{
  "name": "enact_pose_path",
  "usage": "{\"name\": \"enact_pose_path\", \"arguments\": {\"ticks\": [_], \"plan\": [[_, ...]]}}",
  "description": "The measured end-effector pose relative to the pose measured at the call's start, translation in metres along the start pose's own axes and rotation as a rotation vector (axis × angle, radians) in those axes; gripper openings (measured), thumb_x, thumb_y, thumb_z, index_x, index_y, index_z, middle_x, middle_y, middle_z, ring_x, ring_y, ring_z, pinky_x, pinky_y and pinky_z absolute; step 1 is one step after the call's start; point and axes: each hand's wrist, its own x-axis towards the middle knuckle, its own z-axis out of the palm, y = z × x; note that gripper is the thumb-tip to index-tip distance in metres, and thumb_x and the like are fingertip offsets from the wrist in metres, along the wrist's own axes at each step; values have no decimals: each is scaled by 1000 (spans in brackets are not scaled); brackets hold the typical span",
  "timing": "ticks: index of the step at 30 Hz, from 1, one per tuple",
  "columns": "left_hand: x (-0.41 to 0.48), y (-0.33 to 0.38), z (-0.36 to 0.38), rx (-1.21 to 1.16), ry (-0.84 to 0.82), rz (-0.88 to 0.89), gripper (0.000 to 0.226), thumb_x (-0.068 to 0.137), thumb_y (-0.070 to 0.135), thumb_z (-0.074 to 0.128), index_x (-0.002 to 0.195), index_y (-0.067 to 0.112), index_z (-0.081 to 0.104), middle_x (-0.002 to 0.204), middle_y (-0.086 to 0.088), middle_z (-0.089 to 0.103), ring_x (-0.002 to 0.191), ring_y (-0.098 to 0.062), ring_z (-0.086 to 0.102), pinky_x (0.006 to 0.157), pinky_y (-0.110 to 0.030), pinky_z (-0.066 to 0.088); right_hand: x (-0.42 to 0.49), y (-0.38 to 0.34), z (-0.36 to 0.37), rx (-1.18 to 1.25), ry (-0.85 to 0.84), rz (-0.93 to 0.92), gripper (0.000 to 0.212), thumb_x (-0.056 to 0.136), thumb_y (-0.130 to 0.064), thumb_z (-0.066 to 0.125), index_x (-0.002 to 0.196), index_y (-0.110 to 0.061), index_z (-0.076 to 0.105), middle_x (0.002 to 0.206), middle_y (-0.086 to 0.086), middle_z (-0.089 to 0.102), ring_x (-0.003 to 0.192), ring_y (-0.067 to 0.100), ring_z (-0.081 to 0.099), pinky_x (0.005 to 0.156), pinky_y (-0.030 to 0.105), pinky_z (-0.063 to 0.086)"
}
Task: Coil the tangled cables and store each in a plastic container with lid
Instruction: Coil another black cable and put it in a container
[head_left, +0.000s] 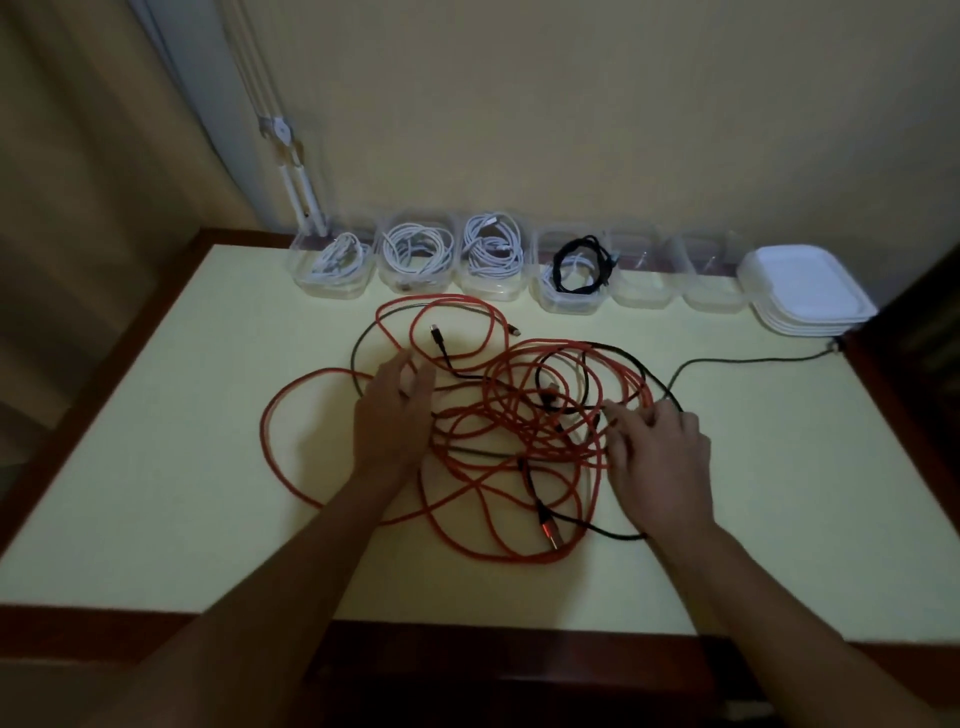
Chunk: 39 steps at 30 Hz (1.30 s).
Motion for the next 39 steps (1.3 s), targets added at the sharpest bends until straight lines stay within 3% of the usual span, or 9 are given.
{"name": "enact_pose_path", "arguments": {"ticks": [4,7,9,14,22,26,30,33,39], "plan": [[-59,9,1,121,-129,403,58,98,53,39,148,25,46,150,18,35,145,1,16,116,-23,14,21,-1,-13,-10,-115,-45,18,96,-27,63,112,-26,69,107,3,53,103,27,46,85,41,37],[-82,-10,12,403,-275,550,61,103,55,25,157,26,26,162,14,20,153,-9,2,123,-27,-4,31,0,-22,-127,-249,-129,19,96,-29,59,114,-26,62,117,3,50,108,27,43,86,40,34],[-82,-18,14,585,-288,566,64,104,56,11,159,25,18,166,4,19,155,-18,3,125,-35,-5,35,-1,-26,-159,-335,-187,21,95,-29,55,116,-27,57,126,0,49,114,27,42,89,39,33],[-77,-17,15,528,-304,507,67,102,55,9,159,21,21,166,2,21,155,-14,2,122,-27,-13,39,-8,-36,-38,-446,-131,27,98,-50,53,115,-30,62,114,-8,58,114,23,47,94,40,35],[-75,-21,17,510,-282,506,61,103,47,12,156,21,30,163,4,29,154,-12,11,124,-29,-8,43,-17,-33,23,-446,-152,4,89,-23,61,90,-27,58,93,-7,54,102,24,58,80,35,44],[-73,-24,19,491,-248,507,56,105,41,17,154,20,36,161,2,34,153,-15,18,124,-31,-2,45,-12,-37,-102,-367,-211,21,88,-14,58,105,-25,54,105,-8,53,106,24,49,80,37,35],[-65,-24,19,463,-195,461,58,105,40,18,151,16,44,157,-2,41,150,-19,26,126,-37,10,62,-7,-68,149,-150,-116,26,88,3,52,100,-20,52,87,3,68,80,29,60,66,38,46],[-58,-24,19,457,-138,441,54,103,35,27,142,9,55,147,-9,54,141,-28,42,122,-37,14,80,-19,-112,362,70,-69,13,101,-7,47,97,-19,51,80,0,67,73,22,59,63,30,35],[-37,-14,14,416,-196,389,48,103,30,38,137,2,57,140,-18,57,131,-40,50,115,-45,27,125,-35,-206,802,371,53,17,100,-17,47,90,-31,46,75,-5,66,62,13,59,62,33,49]]}}
